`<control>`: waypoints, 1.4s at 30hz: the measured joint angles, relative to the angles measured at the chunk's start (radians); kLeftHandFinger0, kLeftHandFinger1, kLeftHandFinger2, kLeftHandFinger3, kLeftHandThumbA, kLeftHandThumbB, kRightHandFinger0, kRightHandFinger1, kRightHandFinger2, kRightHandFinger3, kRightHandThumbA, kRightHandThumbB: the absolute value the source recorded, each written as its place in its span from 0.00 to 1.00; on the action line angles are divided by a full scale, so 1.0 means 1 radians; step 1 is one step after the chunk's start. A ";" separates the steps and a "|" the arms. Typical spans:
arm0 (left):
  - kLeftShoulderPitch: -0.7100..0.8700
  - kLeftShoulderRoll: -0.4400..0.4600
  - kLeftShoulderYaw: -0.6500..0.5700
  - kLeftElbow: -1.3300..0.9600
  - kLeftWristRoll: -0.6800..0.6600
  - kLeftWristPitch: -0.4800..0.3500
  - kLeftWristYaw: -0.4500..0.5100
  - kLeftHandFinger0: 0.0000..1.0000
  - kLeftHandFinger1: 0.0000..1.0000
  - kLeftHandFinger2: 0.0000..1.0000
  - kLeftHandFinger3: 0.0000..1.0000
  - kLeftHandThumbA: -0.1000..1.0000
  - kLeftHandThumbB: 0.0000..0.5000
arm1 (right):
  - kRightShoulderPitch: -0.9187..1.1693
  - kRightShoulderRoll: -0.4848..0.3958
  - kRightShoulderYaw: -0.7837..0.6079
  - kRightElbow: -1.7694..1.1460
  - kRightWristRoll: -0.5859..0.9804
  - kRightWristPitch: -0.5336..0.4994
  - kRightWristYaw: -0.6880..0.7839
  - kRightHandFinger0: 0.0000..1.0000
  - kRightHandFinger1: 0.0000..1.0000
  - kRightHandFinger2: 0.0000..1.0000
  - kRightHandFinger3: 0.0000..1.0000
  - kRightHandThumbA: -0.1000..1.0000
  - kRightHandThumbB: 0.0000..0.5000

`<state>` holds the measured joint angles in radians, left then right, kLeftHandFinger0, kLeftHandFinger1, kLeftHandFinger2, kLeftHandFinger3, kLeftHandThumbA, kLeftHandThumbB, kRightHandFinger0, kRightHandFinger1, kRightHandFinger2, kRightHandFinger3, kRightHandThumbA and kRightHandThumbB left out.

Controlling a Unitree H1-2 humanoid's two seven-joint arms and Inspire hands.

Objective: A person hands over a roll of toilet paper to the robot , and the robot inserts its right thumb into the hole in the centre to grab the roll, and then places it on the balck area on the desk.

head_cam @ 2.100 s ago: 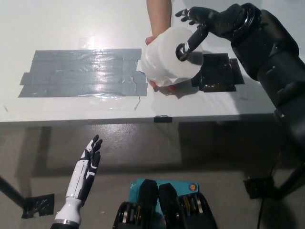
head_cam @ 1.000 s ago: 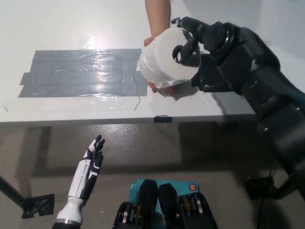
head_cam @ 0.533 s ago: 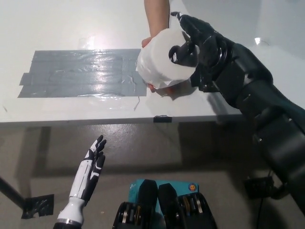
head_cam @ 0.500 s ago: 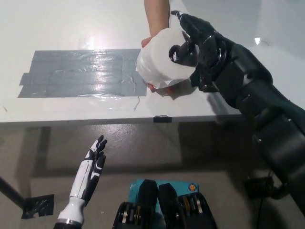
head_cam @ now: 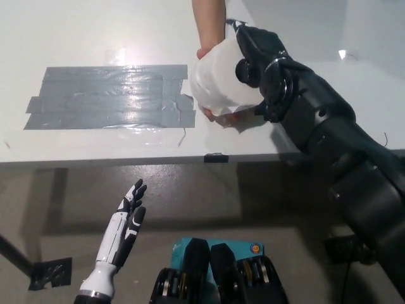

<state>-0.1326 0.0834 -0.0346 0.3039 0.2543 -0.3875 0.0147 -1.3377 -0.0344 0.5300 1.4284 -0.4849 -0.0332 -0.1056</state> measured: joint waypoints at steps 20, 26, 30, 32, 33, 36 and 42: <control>-0.050 0.005 0.000 0.003 -0.002 0.000 0.000 1.00 1.00 1.00 1.00 1.00 0.24 | 0.004 -0.040 -0.204 0.004 0.101 0.069 0.231 0.01 0.42 0.73 0.45 0.00 0.56; -0.061 0.005 0.000 0.017 -0.001 0.000 -0.001 1.00 1.00 1.00 1.00 1.00 0.23 | 0.020 -0.052 -0.452 0.007 0.227 0.105 0.274 0.00 0.30 0.85 1.00 0.00 0.40; -0.060 0.005 0.000 0.021 -0.001 0.001 -0.001 1.00 1.00 1.00 1.00 1.00 0.21 | 0.040 -0.053 -0.581 0.010 0.288 0.125 0.287 0.00 0.29 0.83 1.00 0.00 0.40; -0.060 0.005 0.000 0.022 -0.001 0.001 -0.001 1.00 1.00 1.00 1.00 1.00 0.20 | 0.053 -0.053 -0.651 0.012 0.324 0.137 0.295 0.00 0.25 0.76 1.00 0.00 0.42; -0.060 0.005 0.000 0.023 -0.001 0.001 -0.001 1.00 1.00 1.00 1.00 1.00 0.20 | 0.062 -0.053 -0.720 0.014 0.359 0.151 0.301 0.00 0.23 0.75 1.00 0.00 0.44; -0.060 0.005 0.000 0.023 -0.001 0.002 -0.001 1.00 1.00 1.00 1.00 1.00 0.19 | 0.070 -0.054 -0.809 0.015 0.408 0.172 0.306 0.00 0.11 0.67 0.98 0.00 0.41; -0.060 0.005 0.000 0.024 -0.001 0.001 -0.001 1.00 1.00 1.00 1.00 1.00 0.20 | 0.073 -0.069 -0.986 0.018 0.512 0.219 0.328 0.00 0.15 0.69 0.94 0.00 0.31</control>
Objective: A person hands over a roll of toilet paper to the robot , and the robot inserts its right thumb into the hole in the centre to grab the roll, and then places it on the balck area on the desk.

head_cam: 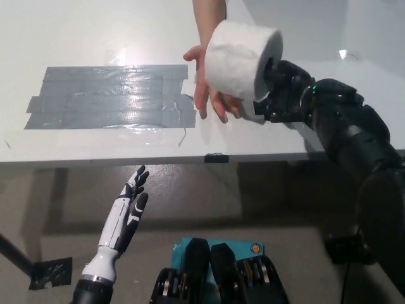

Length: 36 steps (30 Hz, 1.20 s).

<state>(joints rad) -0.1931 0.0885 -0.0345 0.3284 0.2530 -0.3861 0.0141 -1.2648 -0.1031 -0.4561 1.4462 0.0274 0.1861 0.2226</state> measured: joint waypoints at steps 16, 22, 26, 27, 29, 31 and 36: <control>-0.001 0.011 0.000 0.003 0.000 -0.021 0.000 1.00 1.00 1.00 1.00 1.00 0.21 | -0.072 -0.173 -0.054 -0.038 0.151 0.089 0.116 0.00 0.40 1.00 0.96 0.00 0.13; -0.001 0.011 0.000 0.007 0.000 -0.027 0.001 1.00 1.00 1.00 1.00 1.00 0.19 | -0.073 -0.221 0.088 -0.045 0.126 0.106 0.159 0.00 0.55 1.00 1.00 0.00 0.16; -0.001 0.011 0.000 0.010 0.000 -0.028 0.001 1.00 1.00 1.00 1.00 1.00 0.19 | -0.072 -0.261 0.279 -0.057 0.055 0.100 0.178 0.11 0.61 1.00 1.00 0.00 0.22; -0.001 0.011 0.000 0.010 0.000 -0.028 0.000 1.00 1.00 1.00 1.00 1.00 0.19 | -0.072 -0.268 0.322 -0.059 0.035 0.097 0.178 0.10 0.57 1.00 1.00 0.00 0.26; -0.001 0.011 0.000 0.010 0.000 -0.028 0.000 1.00 1.00 1.00 1.00 1.00 0.20 | -0.069 -0.277 0.416 -0.064 -0.009 0.077 0.178 0.12 0.60 1.00 1.00 0.00 0.29; -0.001 0.011 0.000 0.010 0.000 -0.028 0.000 1.00 1.00 1.00 1.00 1.00 0.19 | -0.065 -0.282 0.485 -0.072 -0.045 0.058 0.178 0.22 0.69 1.00 1.00 0.00 0.28; 0.001 0.011 0.000 0.013 0.000 -0.028 0.000 1.00 1.00 1.00 1.00 1.00 0.18 | -0.064 -0.287 0.629 -0.081 -0.128 0.006 0.177 0.35 0.86 1.00 1.00 0.00 0.30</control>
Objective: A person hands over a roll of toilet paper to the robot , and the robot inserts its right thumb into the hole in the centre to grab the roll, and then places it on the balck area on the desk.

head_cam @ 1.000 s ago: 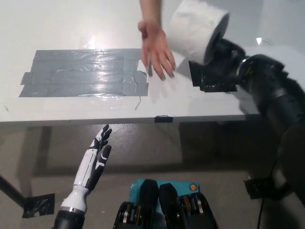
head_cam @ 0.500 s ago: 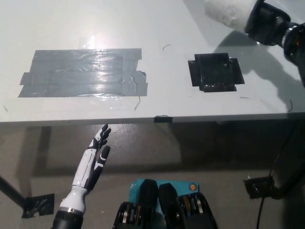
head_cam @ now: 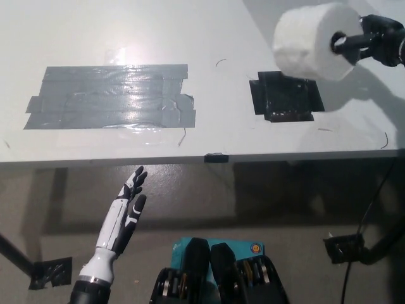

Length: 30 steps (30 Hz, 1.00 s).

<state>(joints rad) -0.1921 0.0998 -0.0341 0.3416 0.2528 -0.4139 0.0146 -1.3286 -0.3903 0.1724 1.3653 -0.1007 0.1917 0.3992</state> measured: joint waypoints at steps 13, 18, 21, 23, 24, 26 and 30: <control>0.001 0.000 0.000 0.000 0.000 0.000 0.000 1.00 1.00 1.00 1.00 1.00 0.18 | 0.007 0.009 0.227 -0.005 -0.166 -0.150 -0.056 0.56 0.96 1.00 0.98 0.00 0.31; 0.001 0.000 0.000 0.000 0.001 0.000 0.000 1.00 1.00 1.00 1.00 1.00 0.18 | 0.007 0.021 0.248 -0.004 -0.193 -0.173 -0.060 0.46 0.70 0.76 0.80 0.12 0.50; -0.001 0.000 0.000 0.000 0.001 0.000 0.000 1.00 1.00 1.00 1.00 1.00 0.17 | 0.002 0.031 0.268 0.003 -0.208 -0.175 -0.049 0.66 0.91 1.00 1.00 0.37 0.68; -0.002 0.000 0.000 0.000 0.001 0.001 0.000 1.00 1.00 1.00 1.00 1.00 0.16 | -0.013 0.032 0.264 0.004 -0.209 -0.168 -0.033 0.86 1.00 1.00 1.00 0.46 0.71; -0.002 0.000 0.000 0.000 0.001 0.001 0.000 1.00 1.00 1.00 1.00 1.00 0.17 | -0.020 0.031 0.262 0.004 -0.209 -0.166 -0.023 1.00 1.00 1.00 1.00 0.53 0.73; -0.005 -0.001 -0.001 0.000 0.002 0.001 0.000 1.00 1.00 1.00 1.00 1.00 0.19 | -0.029 0.032 0.248 0.003 -0.205 -0.165 0.007 1.00 1.00 1.00 1.00 0.63 0.79; -0.006 -0.001 -0.001 0.000 0.001 0.001 0.000 1.00 1.00 1.00 1.00 1.00 0.20 | -0.030 0.031 0.195 -0.001 -0.189 -0.170 0.016 1.00 1.00 1.00 1.00 0.80 0.78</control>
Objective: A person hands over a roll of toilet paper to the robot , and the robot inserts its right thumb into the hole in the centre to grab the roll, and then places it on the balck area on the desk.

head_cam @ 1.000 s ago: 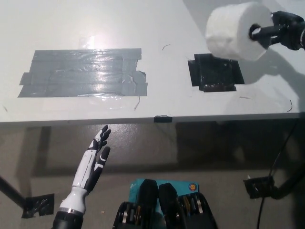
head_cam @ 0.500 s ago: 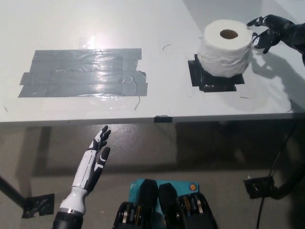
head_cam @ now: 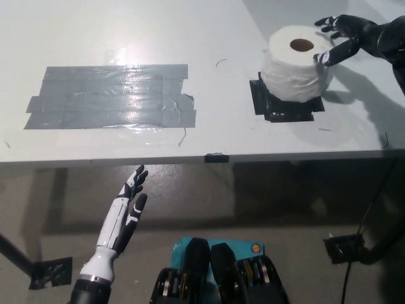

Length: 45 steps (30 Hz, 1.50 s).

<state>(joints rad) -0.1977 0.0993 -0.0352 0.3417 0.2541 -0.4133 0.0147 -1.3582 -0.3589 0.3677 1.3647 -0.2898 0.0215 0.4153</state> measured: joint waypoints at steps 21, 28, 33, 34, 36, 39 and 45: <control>-0.059 0.000 0.000 0.017 -0.001 0.003 -0.001 1.00 1.00 1.00 1.00 1.00 0.19 | 0.081 -0.064 -0.282 -0.549 0.063 -0.039 -0.095 1.00 1.00 1.00 1.00 0.99 0.78; -0.069 0.000 0.000 0.038 -0.001 0.006 -0.001 1.00 1.00 1.00 1.00 1.00 0.21 | 0.265 -0.026 -0.295 -0.793 0.077 -0.004 -0.095 1.00 1.00 1.00 1.00 0.94 0.72; -0.072 0.000 0.000 0.051 -0.001 0.008 -0.001 1.00 1.00 1.00 1.00 1.00 0.22 | 0.410 0.018 -0.295 -0.931 0.081 0.016 -0.095 1.00 1.00 1.00 1.00 0.98 0.63; -0.073 0.000 0.000 0.053 -0.001 0.009 -0.001 1.00 1.00 1.00 1.00 1.00 0.22 | 0.452 0.029 -0.295 -0.970 0.082 0.021 -0.095 1.00 1.00 1.00 1.00 0.99 0.63; -0.073 0.001 0.000 0.055 -0.001 0.009 -0.001 1.00 1.00 1.00 1.00 1.00 0.22 | 0.509 0.045 -0.295 -1.016 0.082 0.028 -0.096 1.00 1.00 1.00 1.00 1.00 0.62; -0.073 0.000 0.000 0.057 -0.001 0.009 -0.001 1.00 1.00 1.00 1.00 1.00 0.22 | 0.599 0.071 -0.294 -1.098 0.082 0.035 -0.096 1.00 1.00 1.00 1.00 1.00 0.55; -0.076 0.000 0.000 0.066 -0.001 0.010 -0.001 1.00 1.00 1.00 1.00 1.00 0.26 | 0.801 0.127 -0.294 -1.288 0.088 0.038 -0.096 1.00 1.00 1.00 1.00 1.00 0.59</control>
<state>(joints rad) -0.2733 0.0997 -0.0347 0.4077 0.2527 -0.4035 0.0132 -0.5575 -0.2322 0.0738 0.0768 -0.2016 0.0592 0.3195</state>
